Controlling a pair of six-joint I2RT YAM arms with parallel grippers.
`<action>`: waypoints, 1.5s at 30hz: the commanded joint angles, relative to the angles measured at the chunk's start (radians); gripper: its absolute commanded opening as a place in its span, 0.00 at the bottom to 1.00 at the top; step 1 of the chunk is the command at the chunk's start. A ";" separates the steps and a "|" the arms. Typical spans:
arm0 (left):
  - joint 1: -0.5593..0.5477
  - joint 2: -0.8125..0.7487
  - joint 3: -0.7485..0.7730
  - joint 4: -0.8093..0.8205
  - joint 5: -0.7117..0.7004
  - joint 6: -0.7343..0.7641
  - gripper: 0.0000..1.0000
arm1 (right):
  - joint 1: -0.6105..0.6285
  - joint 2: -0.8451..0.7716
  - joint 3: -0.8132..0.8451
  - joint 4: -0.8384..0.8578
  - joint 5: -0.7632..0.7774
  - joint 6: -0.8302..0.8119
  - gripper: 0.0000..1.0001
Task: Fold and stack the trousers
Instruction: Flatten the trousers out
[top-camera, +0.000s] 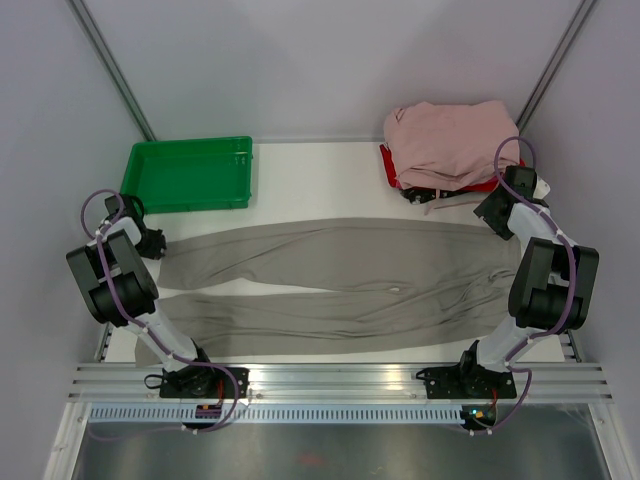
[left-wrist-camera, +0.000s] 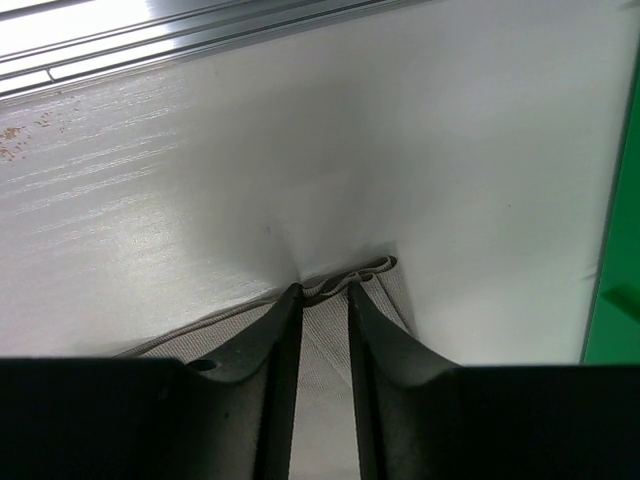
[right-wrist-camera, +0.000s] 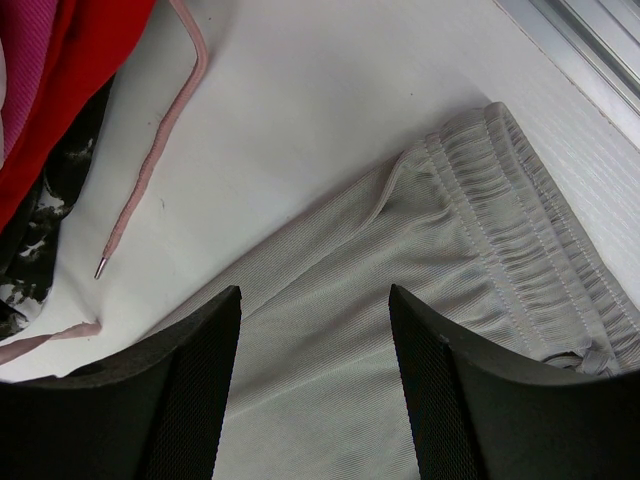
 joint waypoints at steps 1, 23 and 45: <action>0.005 0.007 0.020 0.019 0.008 -0.005 0.28 | 0.000 -0.035 -0.004 0.011 0.014 0.008 0.68; 0.005 -0.051 0.178 -0.033 0.025 0.055 0.03 | 0.000 -0.015 0.006 0.014 0.009 0.000 0.68; -0.001 0.018 0.220 0.023 0.094 0.101 0.42 | 0.000 0.013 0.033 0.011 -0.011 0.000 0.68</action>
